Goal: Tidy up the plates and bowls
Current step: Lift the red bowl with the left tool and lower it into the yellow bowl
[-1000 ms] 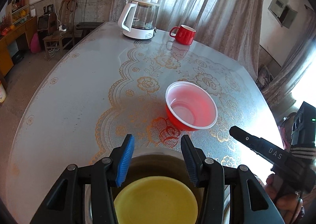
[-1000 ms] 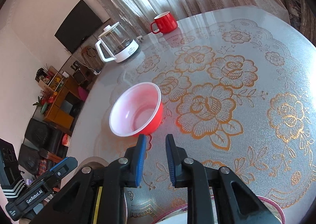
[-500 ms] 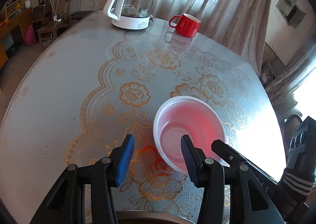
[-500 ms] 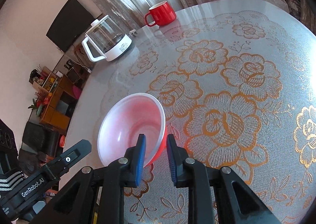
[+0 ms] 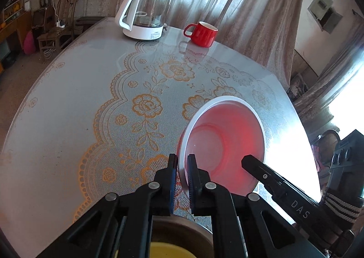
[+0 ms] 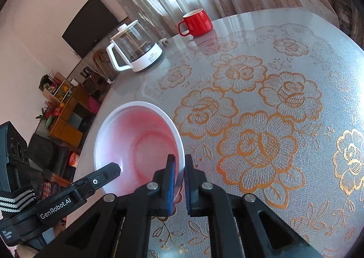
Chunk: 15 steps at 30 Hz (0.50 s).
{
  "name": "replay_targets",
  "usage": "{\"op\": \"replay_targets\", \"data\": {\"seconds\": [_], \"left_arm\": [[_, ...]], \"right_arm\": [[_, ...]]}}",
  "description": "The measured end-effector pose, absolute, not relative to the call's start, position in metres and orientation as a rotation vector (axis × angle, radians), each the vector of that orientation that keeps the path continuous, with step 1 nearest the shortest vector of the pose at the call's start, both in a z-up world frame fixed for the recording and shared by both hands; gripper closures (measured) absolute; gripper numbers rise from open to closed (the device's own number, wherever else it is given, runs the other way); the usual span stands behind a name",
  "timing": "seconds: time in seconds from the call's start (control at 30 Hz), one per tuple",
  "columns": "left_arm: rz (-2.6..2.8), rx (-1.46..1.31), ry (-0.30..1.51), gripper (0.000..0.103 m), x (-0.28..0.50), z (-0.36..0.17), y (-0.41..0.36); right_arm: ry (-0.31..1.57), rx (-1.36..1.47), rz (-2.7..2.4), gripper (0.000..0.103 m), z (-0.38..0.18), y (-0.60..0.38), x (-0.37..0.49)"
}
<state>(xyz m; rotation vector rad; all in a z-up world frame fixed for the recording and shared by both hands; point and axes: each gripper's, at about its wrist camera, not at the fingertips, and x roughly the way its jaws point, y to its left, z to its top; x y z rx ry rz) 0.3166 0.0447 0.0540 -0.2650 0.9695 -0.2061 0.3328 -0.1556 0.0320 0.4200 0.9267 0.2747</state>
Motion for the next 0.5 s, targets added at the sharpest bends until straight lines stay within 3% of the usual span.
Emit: {"op": "replay_targets", "data": {"seconds": [0.5], "left_arm": [[-0.204, -0.278, 0.844, 0.094, 0.201, 0.088, 0.089]], "right_arm": [[0.819, 0.282, 0.364, 0.097, 0.083, -0.112, 0.237]]}}
